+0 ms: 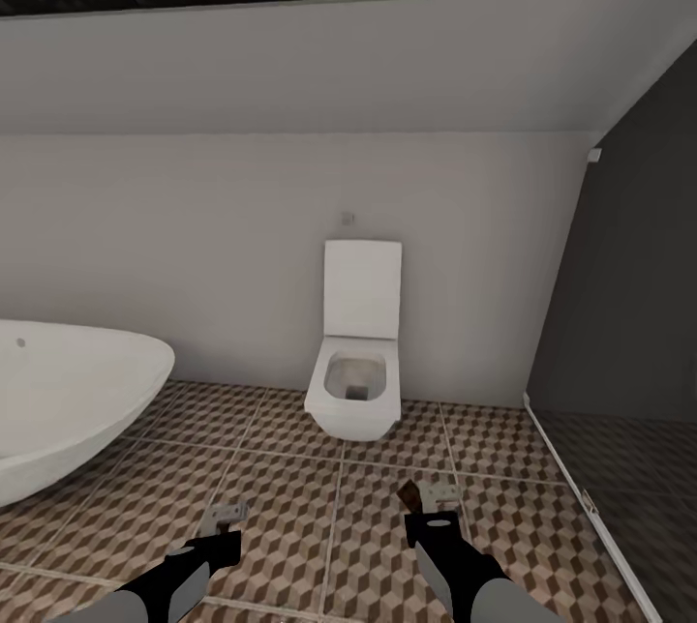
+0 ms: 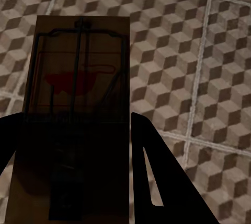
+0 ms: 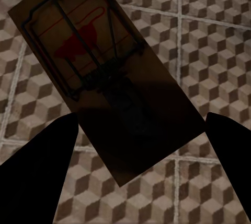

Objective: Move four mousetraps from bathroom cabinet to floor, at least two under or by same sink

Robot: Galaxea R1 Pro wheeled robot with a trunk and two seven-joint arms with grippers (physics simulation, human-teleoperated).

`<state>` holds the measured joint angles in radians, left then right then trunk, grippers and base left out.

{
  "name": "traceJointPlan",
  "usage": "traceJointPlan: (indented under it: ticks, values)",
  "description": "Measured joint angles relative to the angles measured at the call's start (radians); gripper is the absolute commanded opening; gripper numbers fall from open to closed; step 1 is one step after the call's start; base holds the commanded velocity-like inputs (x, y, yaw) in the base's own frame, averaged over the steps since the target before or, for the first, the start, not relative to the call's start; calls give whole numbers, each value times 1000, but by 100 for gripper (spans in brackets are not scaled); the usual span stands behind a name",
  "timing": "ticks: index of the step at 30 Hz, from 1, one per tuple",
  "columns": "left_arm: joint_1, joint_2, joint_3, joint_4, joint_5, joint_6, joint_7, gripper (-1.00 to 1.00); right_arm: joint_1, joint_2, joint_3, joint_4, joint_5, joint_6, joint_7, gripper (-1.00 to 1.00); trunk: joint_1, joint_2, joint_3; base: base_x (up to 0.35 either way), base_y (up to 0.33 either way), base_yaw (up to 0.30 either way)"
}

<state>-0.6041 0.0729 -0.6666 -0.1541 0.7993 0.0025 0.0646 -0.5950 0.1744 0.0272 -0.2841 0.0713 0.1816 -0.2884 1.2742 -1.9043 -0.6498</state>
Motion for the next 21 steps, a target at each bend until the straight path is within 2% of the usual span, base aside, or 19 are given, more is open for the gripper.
traceJointPlan:
  ticks: [7, 12, 16, 21]
  values:
    - [0, -2, -7, -25, -2, -8, 1, -100, 0, -1, 0, 1, -1, -6, -1, -100, 27, -49, -22, 0, 0, 0]
    - [0, -2, -9, -119, -5, -7, 19, -100, 0, -5, -1, 1, -1, -11, -2, -100, 46, -84, -38, 0, 0, 0]
    - [0, -3, -9, -201, -13, -6, 48, -100, 0, -12, -1, 2, -2, -59, -1, -100, 61, -112, -50, 0, 0, 0]
    - [0, -4, -13, -229, -20, -7, 83, -100, 0, -13, -3, 23, -4, -100, -2, -100, 81, -147, -66, 0, 0, 0]
